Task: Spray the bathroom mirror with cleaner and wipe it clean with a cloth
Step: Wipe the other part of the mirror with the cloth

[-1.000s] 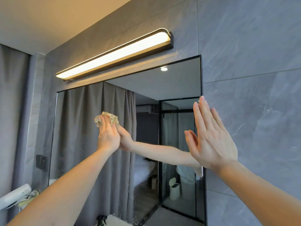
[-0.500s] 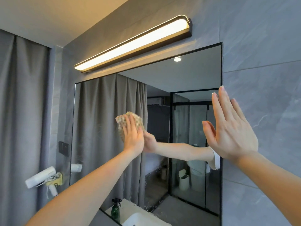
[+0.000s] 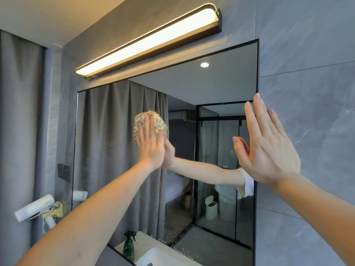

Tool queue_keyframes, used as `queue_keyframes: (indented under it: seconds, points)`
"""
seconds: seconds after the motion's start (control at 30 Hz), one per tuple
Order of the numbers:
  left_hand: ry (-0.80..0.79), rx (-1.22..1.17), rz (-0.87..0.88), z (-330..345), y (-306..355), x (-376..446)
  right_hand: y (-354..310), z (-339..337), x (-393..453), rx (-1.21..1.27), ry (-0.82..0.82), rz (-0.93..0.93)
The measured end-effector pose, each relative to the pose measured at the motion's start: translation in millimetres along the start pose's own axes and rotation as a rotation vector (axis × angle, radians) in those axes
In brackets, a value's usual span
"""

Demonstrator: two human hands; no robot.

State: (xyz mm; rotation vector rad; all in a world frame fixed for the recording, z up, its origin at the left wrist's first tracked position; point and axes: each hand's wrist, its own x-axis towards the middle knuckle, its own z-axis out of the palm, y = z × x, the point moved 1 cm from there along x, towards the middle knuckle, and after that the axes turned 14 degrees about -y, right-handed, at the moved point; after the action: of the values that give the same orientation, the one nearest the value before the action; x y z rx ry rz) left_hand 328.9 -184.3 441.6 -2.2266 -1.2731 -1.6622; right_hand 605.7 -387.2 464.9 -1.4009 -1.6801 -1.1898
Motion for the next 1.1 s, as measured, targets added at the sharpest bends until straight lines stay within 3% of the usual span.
queue_keyframes:
  seconds: [0.13,0.27,0.33,0.43,0.53,0.73,0.87,1.0,1.1]
  points:
    - [0.010,-0.125,-0.212,-5,-80,-18,0,2,-1,-0.005,0.014,-0.003]
    - [-0.108,-0.202,-0.596,11,-158,-67,0,1,0,0.001,0.033,-0.012]
    - [-0.147,-0.229,-0.703,20,-169,-91,-1,1,-1,0.001,0.036,-0.007]
    - [-0.170,-0.281,-0.728,22,-153,-103,-1,1,0,-0.006,0.019,-0.011]
    - [-0.187,-0.254,-0.625,19,-118,-102,-1,-2,0,-0.014,0.002,-0.008]
    - [-0.202,0.057,0.001,15,-2,-78,-1,-3,0,-0.009,-0.015,-0.012]
    - [-0.160,0.191,0.306,28,64,-68,0,-4,-1,0.000,-0.003,-0.013]
    - [-0.084,0.170,0.376,45,49,-71,-1,-2,-2,0.015,0.006,-0.026]
    - [0.004,0.052,0.197,51,8,-92,0,-2,-2,0.020,0.006,-0.028]
